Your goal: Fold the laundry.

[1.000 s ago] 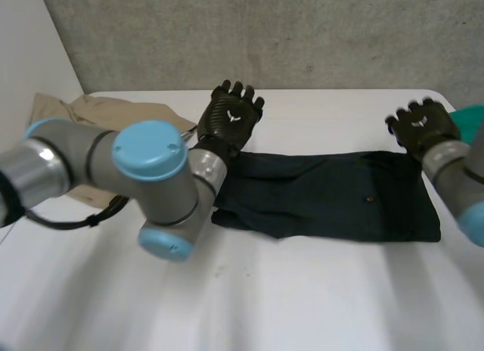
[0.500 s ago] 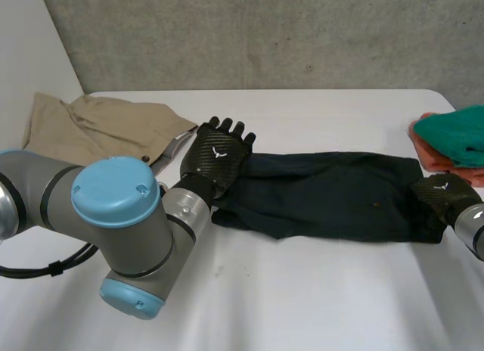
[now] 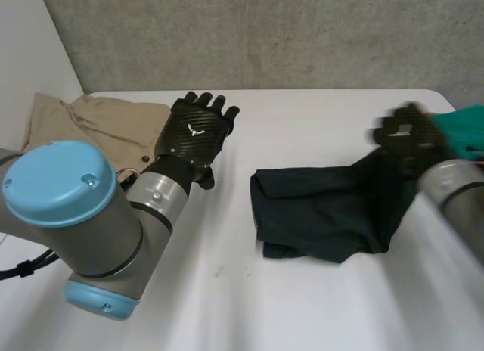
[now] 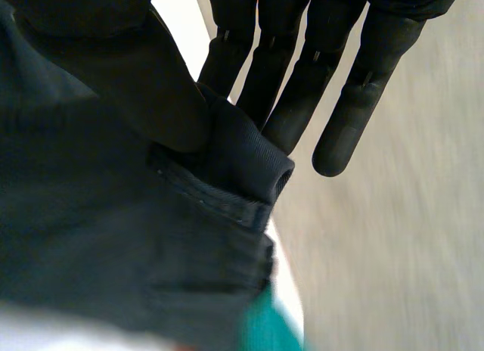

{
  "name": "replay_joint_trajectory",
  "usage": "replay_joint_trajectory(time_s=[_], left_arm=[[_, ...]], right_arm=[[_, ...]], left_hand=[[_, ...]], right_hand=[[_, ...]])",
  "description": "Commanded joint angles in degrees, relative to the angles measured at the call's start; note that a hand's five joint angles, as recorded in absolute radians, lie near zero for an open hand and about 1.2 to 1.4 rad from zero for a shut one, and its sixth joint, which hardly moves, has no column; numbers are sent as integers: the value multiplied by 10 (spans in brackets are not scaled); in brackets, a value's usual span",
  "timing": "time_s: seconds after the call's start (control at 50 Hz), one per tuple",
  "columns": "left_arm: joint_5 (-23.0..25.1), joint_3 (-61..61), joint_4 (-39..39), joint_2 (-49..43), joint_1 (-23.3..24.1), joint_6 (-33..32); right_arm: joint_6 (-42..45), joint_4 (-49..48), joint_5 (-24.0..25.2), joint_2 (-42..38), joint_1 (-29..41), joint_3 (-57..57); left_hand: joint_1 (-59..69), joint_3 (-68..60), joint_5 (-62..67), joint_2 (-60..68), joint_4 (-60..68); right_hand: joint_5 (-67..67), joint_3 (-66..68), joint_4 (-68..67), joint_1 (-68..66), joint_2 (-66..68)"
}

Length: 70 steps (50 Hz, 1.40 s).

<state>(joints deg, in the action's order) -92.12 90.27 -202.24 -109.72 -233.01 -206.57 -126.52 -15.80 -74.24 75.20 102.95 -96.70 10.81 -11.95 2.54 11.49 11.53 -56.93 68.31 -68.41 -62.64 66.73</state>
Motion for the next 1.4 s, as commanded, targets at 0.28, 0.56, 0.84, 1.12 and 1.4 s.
replay_joint_trajectory(time_s=[0.28, 0.56, 0.84, 1.12, 1.4], left_arm=[[-7, -47, -1, 11, 3, 39], [-28, -270, 96, -151, 88, 93], [-73, -435, 285, -362, 90, 153], [-44, -417, 320, -275, 84, 155], [198, -400, 264, -117, 53, 155]], right_arm=[[-73, -41, 45, -5, 191, -16], [-435, 162, 58, -23, -7, 101], [-339, 258, 48, -227, -6, 225], [-267, 231, -6, -154, 11, 201], [-267, 30, -35, 21, 108, -115]], left_hand=[[-8, 19, -25, -14, -15], [9, 2, -8, 2, 2], [9, 2, -8, 2, 2], [1, 11, -17, -6, -6], [16, -4, -1, 9, 9]], right_hand=[[569, -583, 584, 526, -567], [569, -583, 584, 526, -567], [569, -583, 584, 526, -567], [569, -583, 584, 526, -567], [569, -583, 584, 526, -567]])
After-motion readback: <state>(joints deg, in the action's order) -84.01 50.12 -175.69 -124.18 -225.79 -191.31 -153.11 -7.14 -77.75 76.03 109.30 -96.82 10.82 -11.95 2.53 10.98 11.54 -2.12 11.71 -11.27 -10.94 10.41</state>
